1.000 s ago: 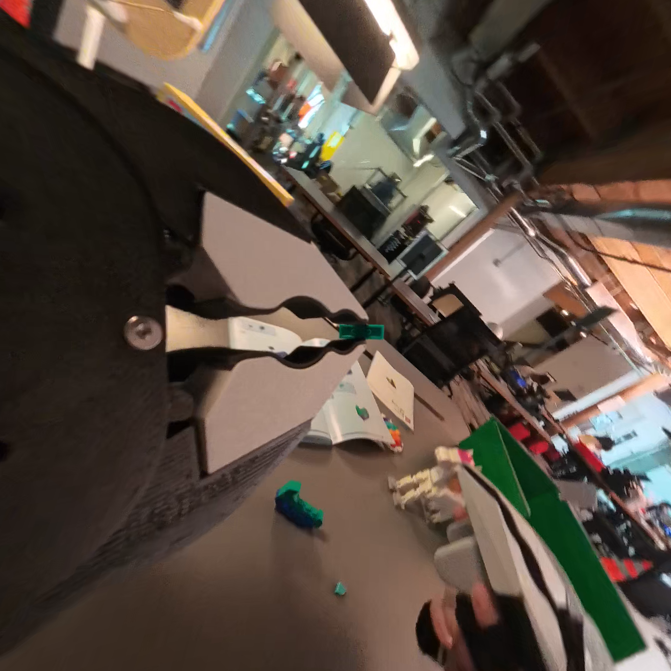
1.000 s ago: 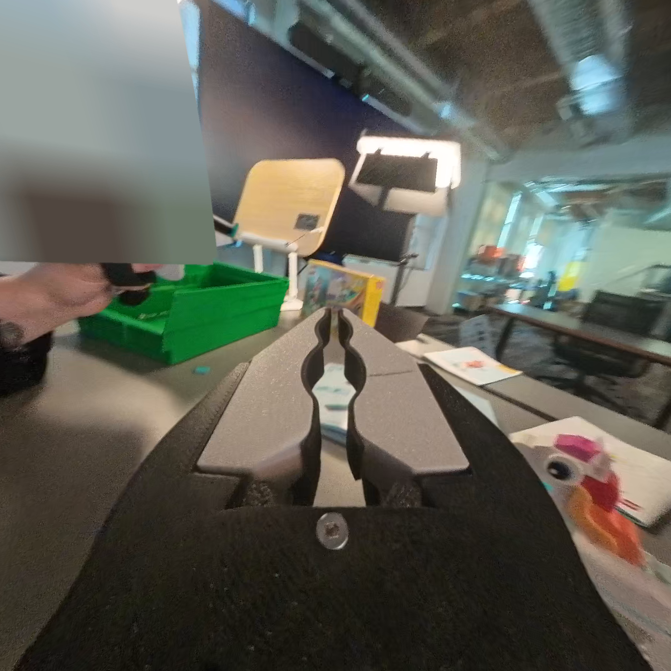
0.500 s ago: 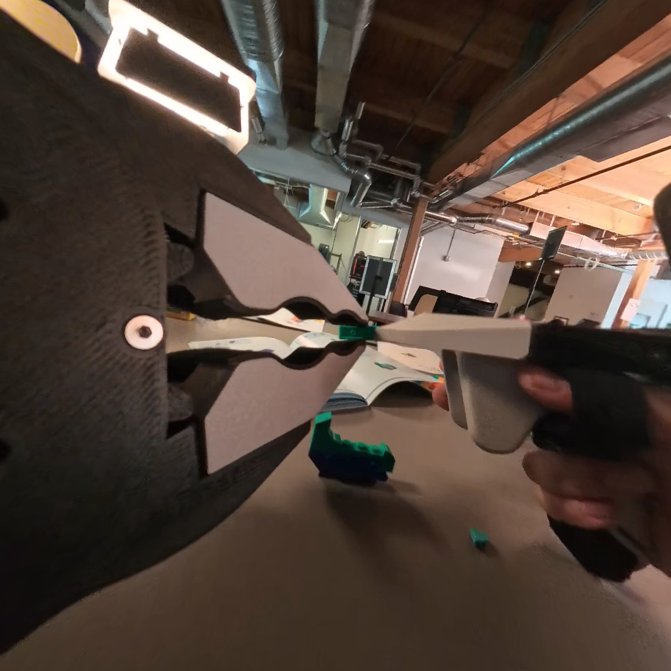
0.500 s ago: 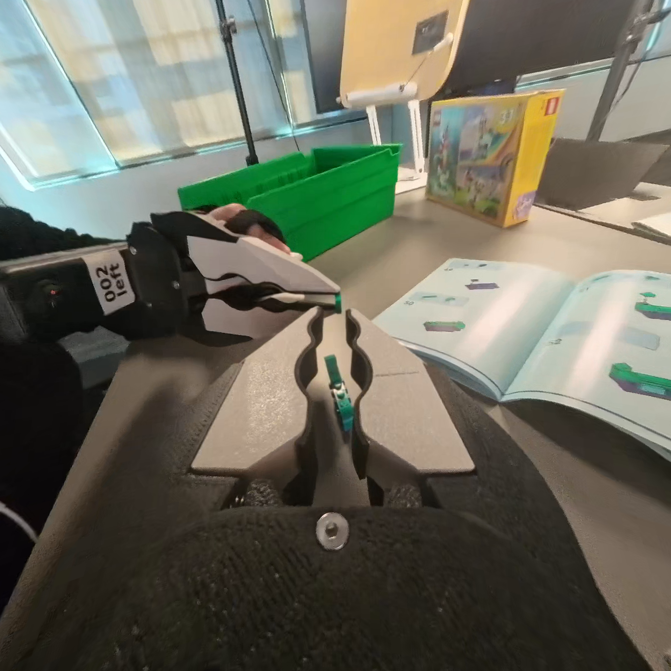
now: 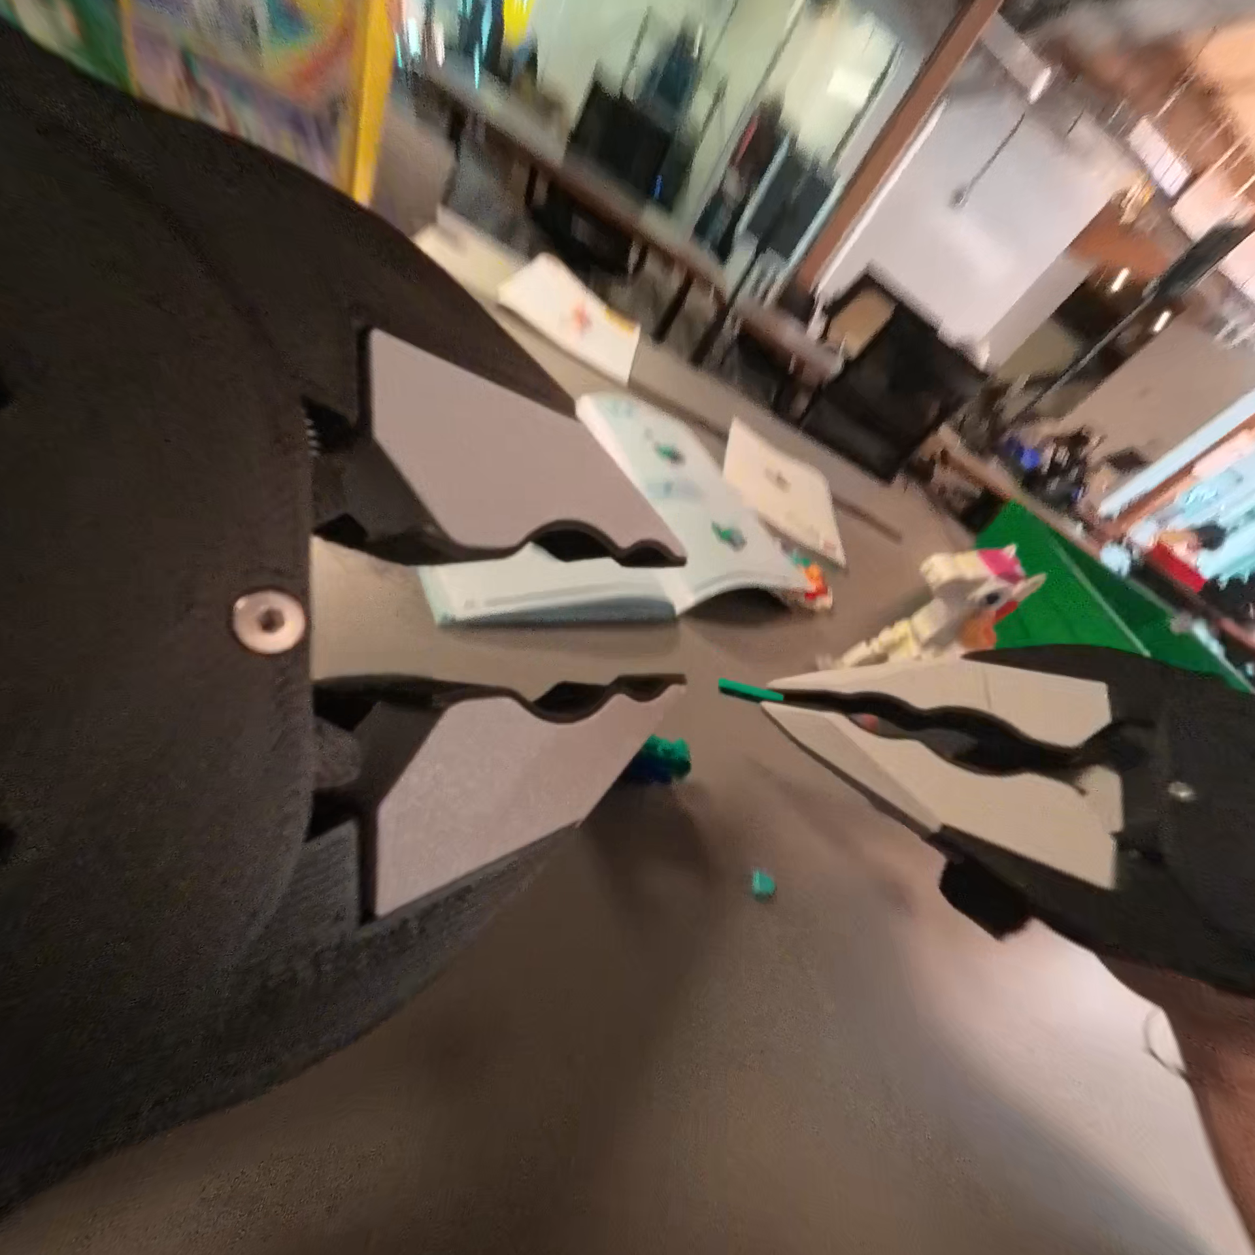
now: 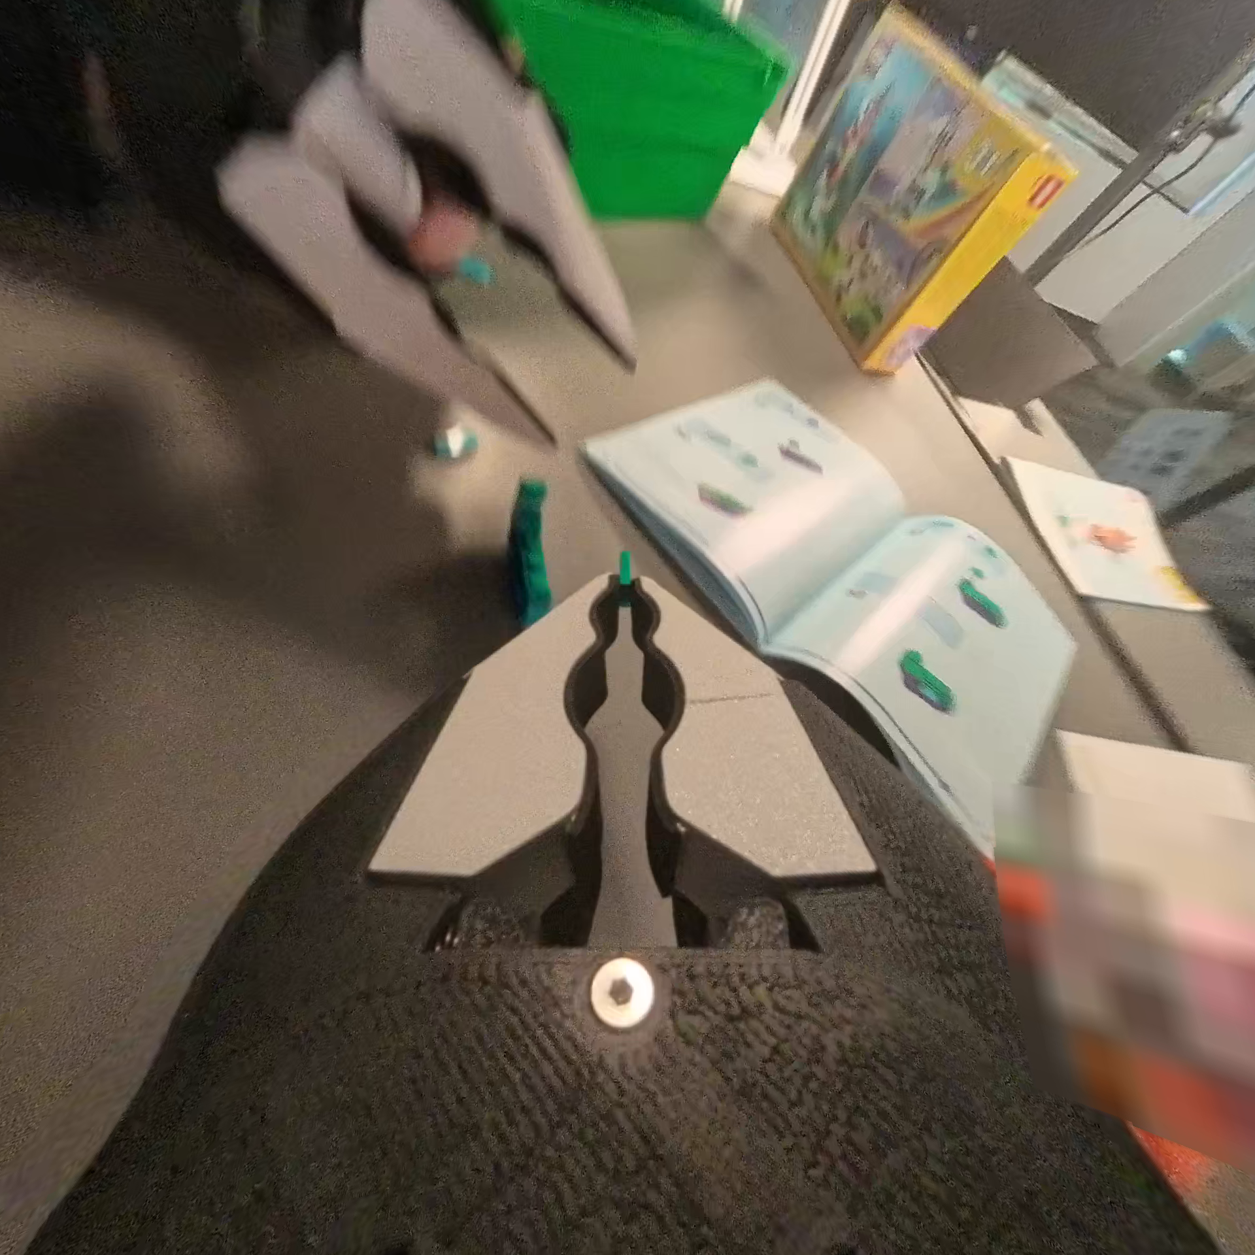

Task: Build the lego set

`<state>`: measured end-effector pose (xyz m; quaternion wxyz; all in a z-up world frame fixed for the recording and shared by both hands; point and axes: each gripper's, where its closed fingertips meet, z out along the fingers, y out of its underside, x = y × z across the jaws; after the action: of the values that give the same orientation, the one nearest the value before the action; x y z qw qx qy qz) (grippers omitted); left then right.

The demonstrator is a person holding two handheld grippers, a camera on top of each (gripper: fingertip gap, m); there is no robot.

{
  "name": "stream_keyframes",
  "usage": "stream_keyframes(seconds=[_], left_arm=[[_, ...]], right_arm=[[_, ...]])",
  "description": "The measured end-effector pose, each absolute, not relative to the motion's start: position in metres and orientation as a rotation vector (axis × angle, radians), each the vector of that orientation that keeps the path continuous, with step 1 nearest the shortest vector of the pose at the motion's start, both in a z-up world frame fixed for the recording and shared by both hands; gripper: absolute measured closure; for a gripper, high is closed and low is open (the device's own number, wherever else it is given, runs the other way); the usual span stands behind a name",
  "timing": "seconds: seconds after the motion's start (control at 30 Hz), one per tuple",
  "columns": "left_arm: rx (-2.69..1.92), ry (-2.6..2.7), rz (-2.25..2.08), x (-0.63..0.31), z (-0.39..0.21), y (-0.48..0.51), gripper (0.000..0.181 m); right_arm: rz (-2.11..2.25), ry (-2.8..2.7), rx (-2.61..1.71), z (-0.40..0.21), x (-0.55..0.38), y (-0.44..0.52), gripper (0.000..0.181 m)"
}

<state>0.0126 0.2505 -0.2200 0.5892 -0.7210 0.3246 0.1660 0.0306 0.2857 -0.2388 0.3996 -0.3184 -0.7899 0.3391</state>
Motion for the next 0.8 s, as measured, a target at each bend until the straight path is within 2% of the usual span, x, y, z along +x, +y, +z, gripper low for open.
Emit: stream_keyframes(seconds=[0.23, 0.63, 0.7, 0.8], left_arm=[[-1.877, 0.618, -0.017, 0.013, -0.237, 0.249, 0.14], [-1.909, 0.543, -0.154, 0.008, -0.237, 0.241, 0.138], [-1.91, 0.535, -0.169, 0.007, -0.237, 0.24, 0.138], [-1.923, 0.534, -0.172, 0.005, -0.239, 0.238, 0.138]], right_arm=[[0.221, -2.213, -0.315, -0.268, 0.053, 0.298, 0.18], [-0.1, -2.558, 0.07, -0.285, 0.073, 0.295, 0.176], [-0.089, -2.608, 0.043, -0.283, 0.075, 0.296, 0.168], [-0.067, -2.679, -0.095, -0.279, 0.078, 0.301, 0.145]])
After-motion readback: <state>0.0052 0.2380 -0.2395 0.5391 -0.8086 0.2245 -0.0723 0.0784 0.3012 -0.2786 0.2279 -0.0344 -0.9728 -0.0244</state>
